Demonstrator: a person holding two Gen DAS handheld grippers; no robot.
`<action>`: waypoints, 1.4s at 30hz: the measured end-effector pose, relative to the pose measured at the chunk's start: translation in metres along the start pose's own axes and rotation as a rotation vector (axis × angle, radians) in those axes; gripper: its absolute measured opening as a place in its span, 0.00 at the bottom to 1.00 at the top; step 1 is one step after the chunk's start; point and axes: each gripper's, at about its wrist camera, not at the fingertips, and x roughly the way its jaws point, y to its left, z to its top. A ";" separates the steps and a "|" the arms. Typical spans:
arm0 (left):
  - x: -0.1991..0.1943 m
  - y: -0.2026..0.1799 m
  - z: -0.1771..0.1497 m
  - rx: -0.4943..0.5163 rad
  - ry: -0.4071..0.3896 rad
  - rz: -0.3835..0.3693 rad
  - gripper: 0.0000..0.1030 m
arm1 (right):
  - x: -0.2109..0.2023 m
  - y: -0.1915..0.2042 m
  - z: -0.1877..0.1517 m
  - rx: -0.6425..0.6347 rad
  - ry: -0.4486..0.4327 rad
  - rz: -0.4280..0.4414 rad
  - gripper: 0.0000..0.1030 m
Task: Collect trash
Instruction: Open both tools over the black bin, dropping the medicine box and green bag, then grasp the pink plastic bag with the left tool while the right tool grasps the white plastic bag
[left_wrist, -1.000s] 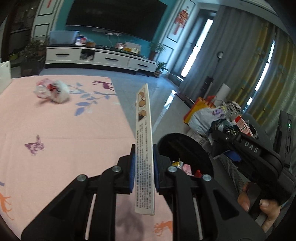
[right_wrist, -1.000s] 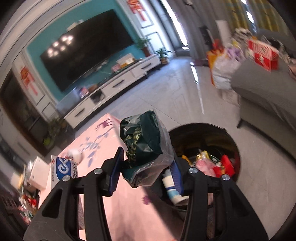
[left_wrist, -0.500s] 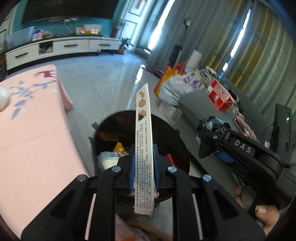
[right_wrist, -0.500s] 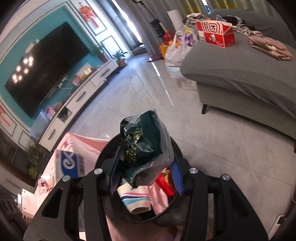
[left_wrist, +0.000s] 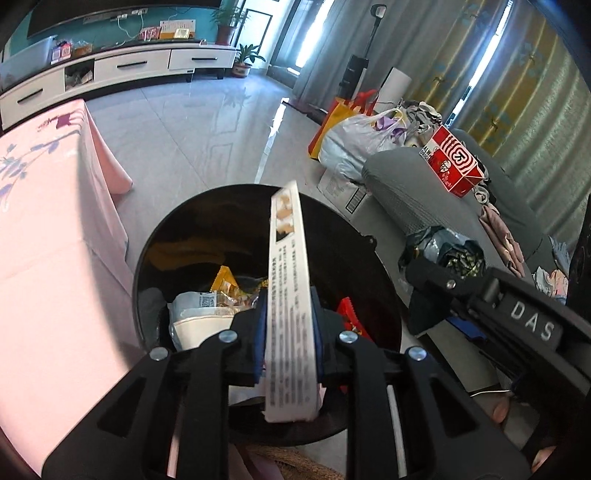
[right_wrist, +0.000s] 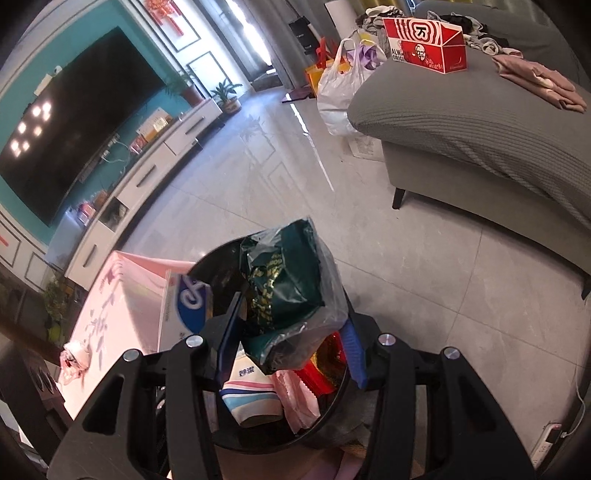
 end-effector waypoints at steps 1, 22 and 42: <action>0.000 0.001 -0.001 -0.005 0.003 -0.002 0.21 | 0.001 0.002 0.000 -0.009 0.004 -0.007 0.53; -0.143 0.166 0.041 -0.281 -0.217 0.179 0.95 | -0.014 0.092 -0.018 -0.227 -0.063 0.014 0.95; -0.251 0.440 0.060 -0.660 -0.363 0.379 0.97 | 0.103 0.453 -0.100 -0.559 0.304 0.428 0.97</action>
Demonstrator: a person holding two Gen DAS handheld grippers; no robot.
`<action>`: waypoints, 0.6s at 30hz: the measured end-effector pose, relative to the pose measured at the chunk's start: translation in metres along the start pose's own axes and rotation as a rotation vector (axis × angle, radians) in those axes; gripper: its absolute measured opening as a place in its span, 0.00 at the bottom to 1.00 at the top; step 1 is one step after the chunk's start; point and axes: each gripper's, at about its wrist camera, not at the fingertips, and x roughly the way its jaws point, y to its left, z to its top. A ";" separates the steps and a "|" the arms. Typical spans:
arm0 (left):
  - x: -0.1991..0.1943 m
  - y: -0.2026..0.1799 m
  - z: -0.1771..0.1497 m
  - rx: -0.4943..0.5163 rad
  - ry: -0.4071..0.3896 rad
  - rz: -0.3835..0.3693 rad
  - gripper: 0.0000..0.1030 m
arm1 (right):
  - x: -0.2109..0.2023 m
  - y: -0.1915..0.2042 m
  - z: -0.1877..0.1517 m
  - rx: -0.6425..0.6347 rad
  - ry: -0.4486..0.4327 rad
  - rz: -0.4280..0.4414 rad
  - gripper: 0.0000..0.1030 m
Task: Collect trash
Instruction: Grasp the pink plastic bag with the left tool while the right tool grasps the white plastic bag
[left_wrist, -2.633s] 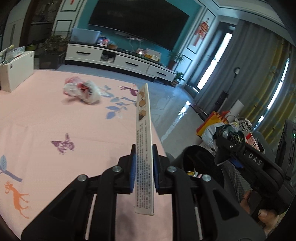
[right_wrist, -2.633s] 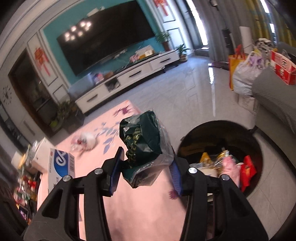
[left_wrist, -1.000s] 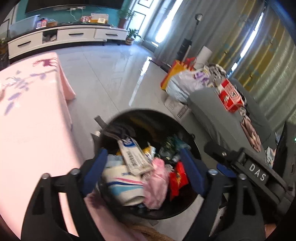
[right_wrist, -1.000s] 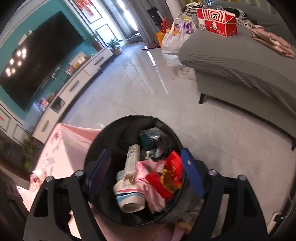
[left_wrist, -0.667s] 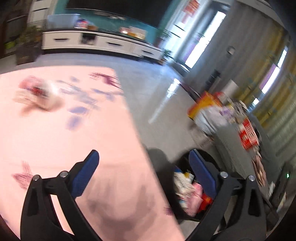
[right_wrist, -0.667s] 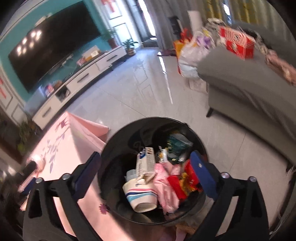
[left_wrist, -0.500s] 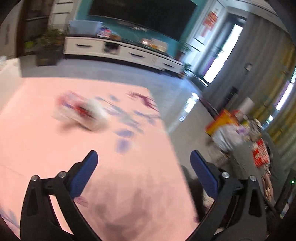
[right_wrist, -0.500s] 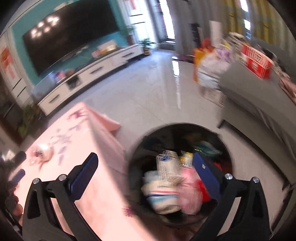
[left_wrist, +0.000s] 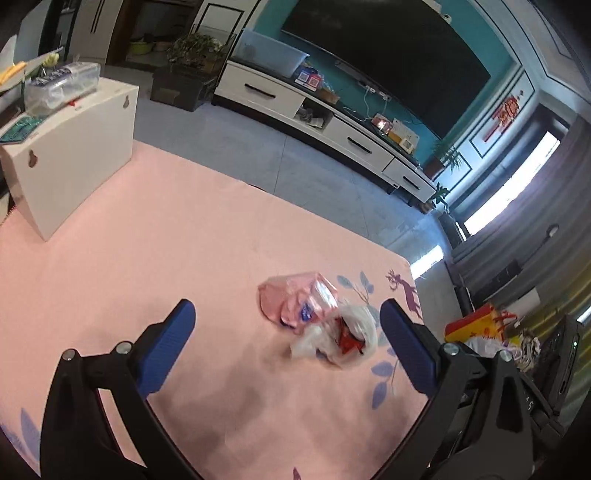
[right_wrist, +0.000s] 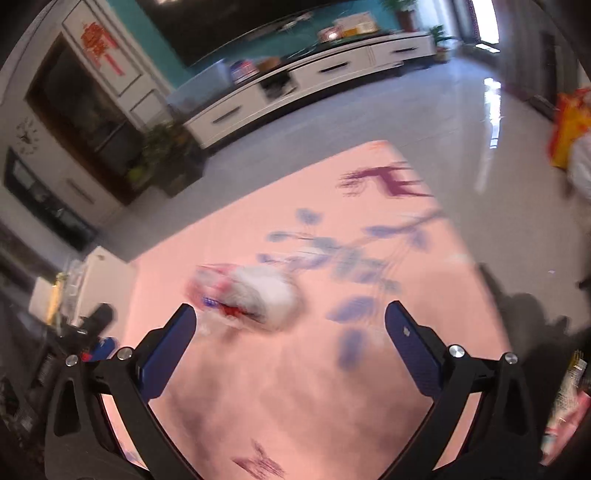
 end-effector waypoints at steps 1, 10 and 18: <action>0.007 0.002 0.003 -0.017 -0.012 0.003 0.97 | 0.009 0.006 0.002 -0.001 0.002 -0.003 0.97; 0.059 0.021 0.013 -0.061 -0.007 -0.010 0.95 | 0.087 0.006 -0.008 0.007 0.101 -0.024 0.84; 0.081 0.024 0.008 -0.087 0.033 -0.016 0.95 | 0.084 -0.011 -0.007 0.016 0.135 -0.015 0.41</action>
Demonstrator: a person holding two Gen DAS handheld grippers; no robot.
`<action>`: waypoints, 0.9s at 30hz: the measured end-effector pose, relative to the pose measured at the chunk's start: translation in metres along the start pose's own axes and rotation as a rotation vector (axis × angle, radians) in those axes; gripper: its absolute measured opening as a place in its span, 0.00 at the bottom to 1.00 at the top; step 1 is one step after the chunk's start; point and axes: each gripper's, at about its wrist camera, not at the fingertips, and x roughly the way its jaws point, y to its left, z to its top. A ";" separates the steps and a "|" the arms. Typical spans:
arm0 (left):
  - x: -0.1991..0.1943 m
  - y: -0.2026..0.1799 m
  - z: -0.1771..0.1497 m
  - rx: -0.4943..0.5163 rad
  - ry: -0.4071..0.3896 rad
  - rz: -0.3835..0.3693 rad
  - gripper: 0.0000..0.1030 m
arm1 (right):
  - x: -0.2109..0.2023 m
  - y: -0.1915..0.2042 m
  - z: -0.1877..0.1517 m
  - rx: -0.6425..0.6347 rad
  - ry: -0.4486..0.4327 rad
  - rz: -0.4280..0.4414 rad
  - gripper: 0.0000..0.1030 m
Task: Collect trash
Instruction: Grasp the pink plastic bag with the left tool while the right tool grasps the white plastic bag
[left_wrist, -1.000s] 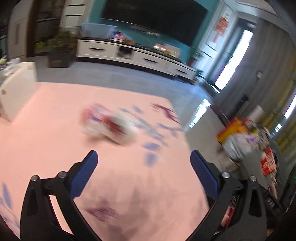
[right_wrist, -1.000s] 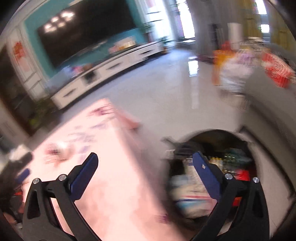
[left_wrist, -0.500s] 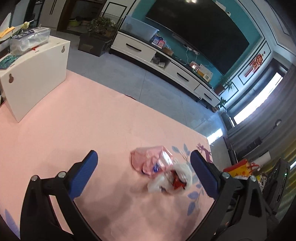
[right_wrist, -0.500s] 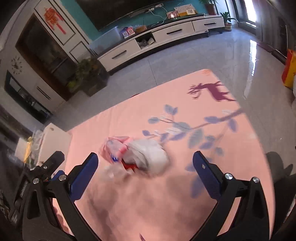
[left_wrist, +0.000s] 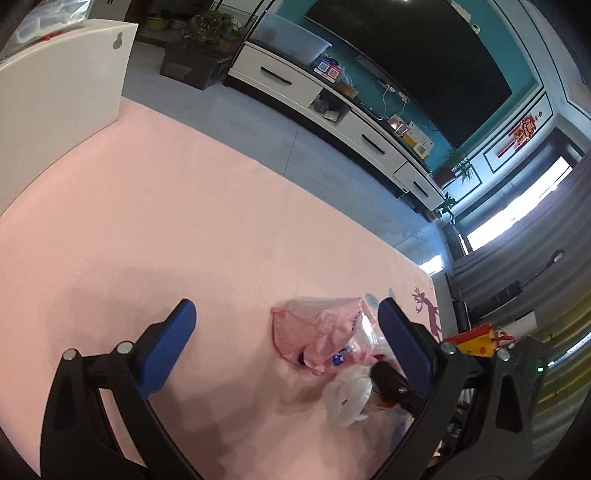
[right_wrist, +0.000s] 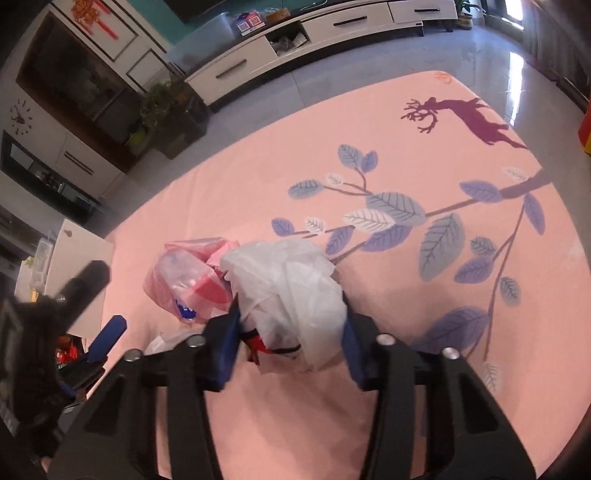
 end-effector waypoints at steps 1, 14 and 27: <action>0.003 -0.002 -0.002 0.008 0.005 -0.016 0.95 | -0.005 -0.005 0.000 0.009 -0.008 -0.009 0.40; 0.037 -0.029 -0.035 0.099 0.034 0.002 0.86 | -0.037 -0.052 0.013 0.137 -0.091 -0.060 0.40; 0.044 -0.036 -0.042 0.121 0.073 -0.079 0.47 | -0.031 -0.045 0.014 0.125 -0.080 -0.093 0.40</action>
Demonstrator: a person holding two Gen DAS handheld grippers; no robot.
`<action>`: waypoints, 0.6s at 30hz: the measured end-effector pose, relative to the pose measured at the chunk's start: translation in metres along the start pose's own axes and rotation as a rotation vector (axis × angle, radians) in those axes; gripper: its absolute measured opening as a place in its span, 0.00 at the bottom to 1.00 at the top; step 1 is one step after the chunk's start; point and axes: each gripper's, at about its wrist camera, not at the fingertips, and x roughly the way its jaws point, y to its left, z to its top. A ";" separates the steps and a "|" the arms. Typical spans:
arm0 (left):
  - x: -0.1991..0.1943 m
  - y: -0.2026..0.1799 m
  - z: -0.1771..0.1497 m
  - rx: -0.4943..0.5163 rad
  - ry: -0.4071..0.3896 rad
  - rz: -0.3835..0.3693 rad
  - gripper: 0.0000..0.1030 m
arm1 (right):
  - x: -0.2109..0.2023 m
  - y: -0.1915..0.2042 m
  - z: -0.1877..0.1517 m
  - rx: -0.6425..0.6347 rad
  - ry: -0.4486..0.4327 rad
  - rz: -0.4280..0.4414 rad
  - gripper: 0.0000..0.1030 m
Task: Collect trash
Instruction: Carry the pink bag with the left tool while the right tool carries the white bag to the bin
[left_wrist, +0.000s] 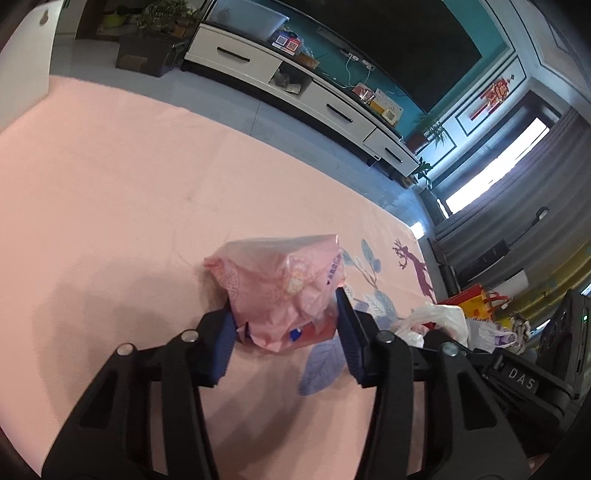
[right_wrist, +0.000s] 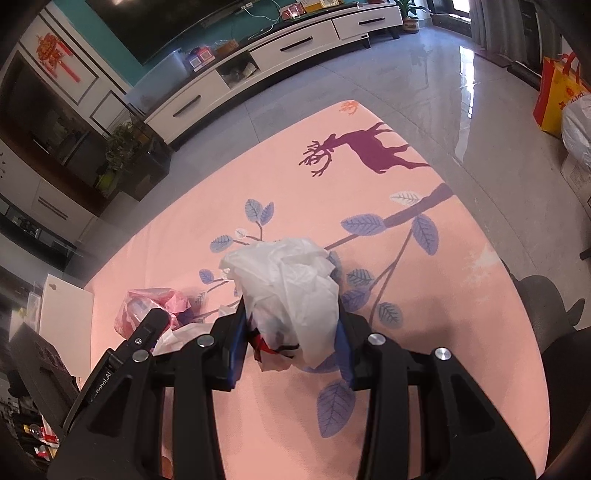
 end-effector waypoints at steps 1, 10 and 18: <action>0.000 -0.001 0.000 -0.001 0.000 0.003 0.47 | -0.002 0.000 0.000 -0.002 -0.002 0.000 0.40; -0.067 -0.034 -0.016 0.043 -0.057 0.077 0.44 | -0.064 0.002 -0.015 -0.120 -0.078 -0.055 0.40; -0.179 -0.075 -0.071 0.145 -0.159 0.062 0.44 | -0.150 -0.014 -0.065 -0.196 -0.146 -0.034 0.40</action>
